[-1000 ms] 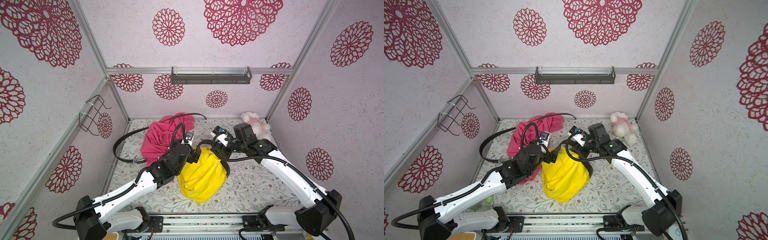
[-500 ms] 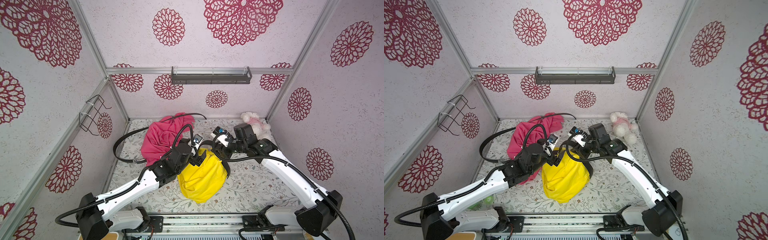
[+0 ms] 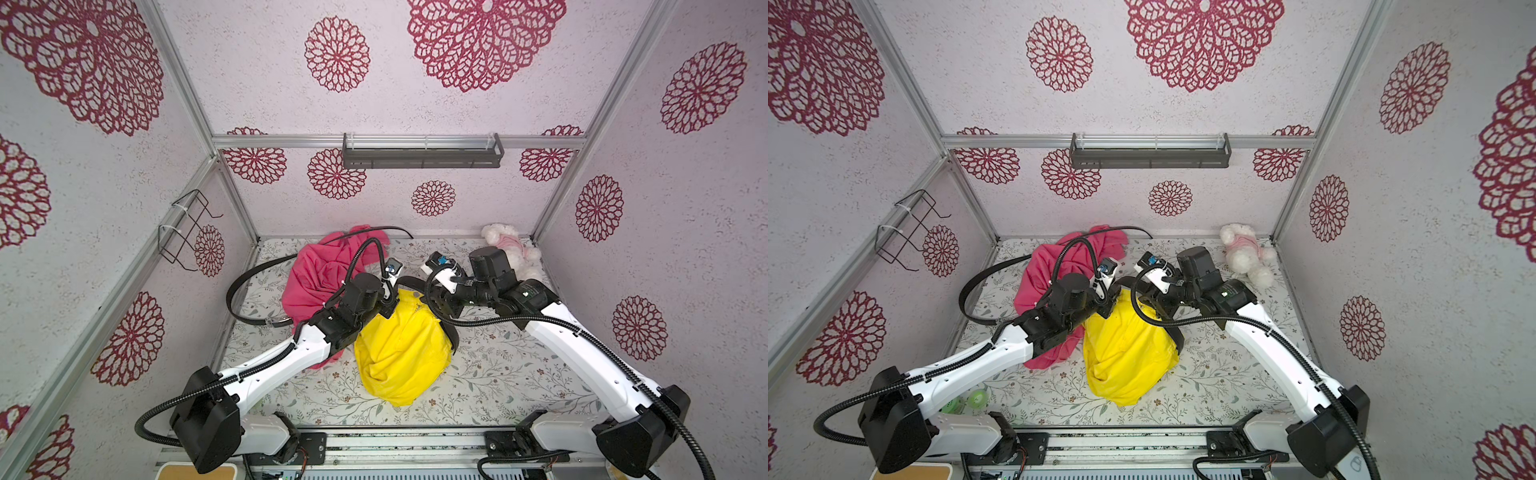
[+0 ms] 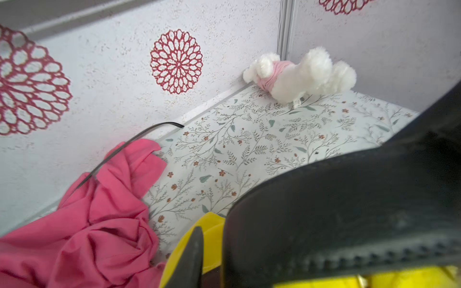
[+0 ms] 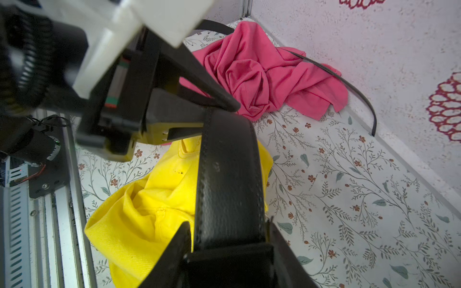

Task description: Remove the belt from the trousers

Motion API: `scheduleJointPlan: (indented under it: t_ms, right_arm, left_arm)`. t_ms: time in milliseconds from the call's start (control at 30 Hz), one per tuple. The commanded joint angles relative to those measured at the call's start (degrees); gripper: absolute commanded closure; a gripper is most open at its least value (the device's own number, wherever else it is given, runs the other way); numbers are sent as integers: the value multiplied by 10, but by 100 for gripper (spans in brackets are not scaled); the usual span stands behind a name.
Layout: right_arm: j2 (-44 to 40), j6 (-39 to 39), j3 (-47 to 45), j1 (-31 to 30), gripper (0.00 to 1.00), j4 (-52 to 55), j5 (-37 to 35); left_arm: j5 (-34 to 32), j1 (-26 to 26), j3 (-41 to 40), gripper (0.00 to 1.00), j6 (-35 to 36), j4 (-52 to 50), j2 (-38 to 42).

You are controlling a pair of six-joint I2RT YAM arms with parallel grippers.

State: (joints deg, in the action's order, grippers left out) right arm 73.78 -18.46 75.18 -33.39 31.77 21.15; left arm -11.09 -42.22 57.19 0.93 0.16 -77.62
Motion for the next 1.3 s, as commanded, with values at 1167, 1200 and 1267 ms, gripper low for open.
scheduleJointPlan:
  t_ms: [1167,1200,1267]
  right_arm:
    - [45,-15,89,16,100,66,7]
    - [47,-16,92,16,100,67,8]
    - [48,-16,94,16,100,69,13]
  left_arm:
    - [-140,27,25,3,-28,-156,114]
    - [-146,15,24,3,-7,-150,119]
    - [-144,1,27,3,34,-143,121]
